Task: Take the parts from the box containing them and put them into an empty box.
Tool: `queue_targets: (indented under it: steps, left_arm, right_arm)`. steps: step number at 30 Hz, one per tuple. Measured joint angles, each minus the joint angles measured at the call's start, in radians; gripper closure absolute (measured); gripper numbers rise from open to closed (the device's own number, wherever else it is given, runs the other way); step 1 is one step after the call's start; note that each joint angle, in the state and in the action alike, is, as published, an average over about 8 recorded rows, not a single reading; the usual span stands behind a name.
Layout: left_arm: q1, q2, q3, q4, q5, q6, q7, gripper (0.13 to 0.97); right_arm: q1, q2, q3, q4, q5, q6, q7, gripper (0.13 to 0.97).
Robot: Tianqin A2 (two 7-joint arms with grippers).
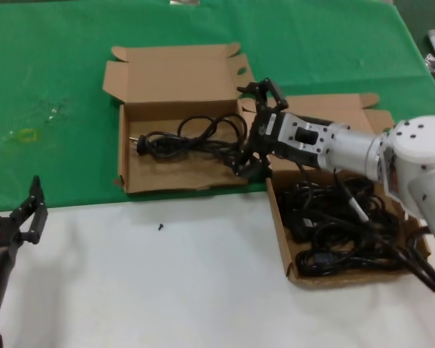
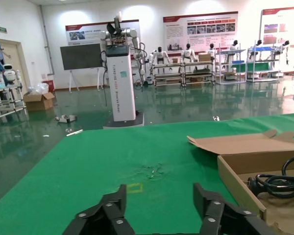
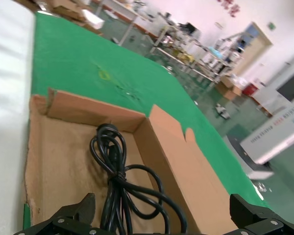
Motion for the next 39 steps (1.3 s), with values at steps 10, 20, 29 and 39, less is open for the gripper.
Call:
queue_targets:
  steps: [10, 20, 29, 39]
  left_arm:
    - [0.0, 0.0, 0.0, 0.0, 0.0, 0.0, 0.0, 0.48]
    - [0.0, 0.0, 0.0, 0.0, 0.0, 0.0, 0.001, 0.337]
    - [0.0, 0.0, 0.0, 0.0, 0.0, 0.0, 0.0, 0.205]
    - [0.0, 0.0, 0.0, 0.0, 0.0, 0.0, 0.0, 0.141]
  right_arm:
    - [-0.155, 0.009, 0.04, 0.159, 0.03, 0.123, 0.114, 0.129]
    - [-0.308, 0.018, 0.081, 0.318, 0.059, 0.246, 0.228, 0.129]
    - [-0.445, 0.026, 0.117, 0.461, 0.086, 0.356, 0.33, 0.129]
    - [-0.599, 0.035, 0.157, 0.62, 0.115, 0.478, 0.444, 0.129]
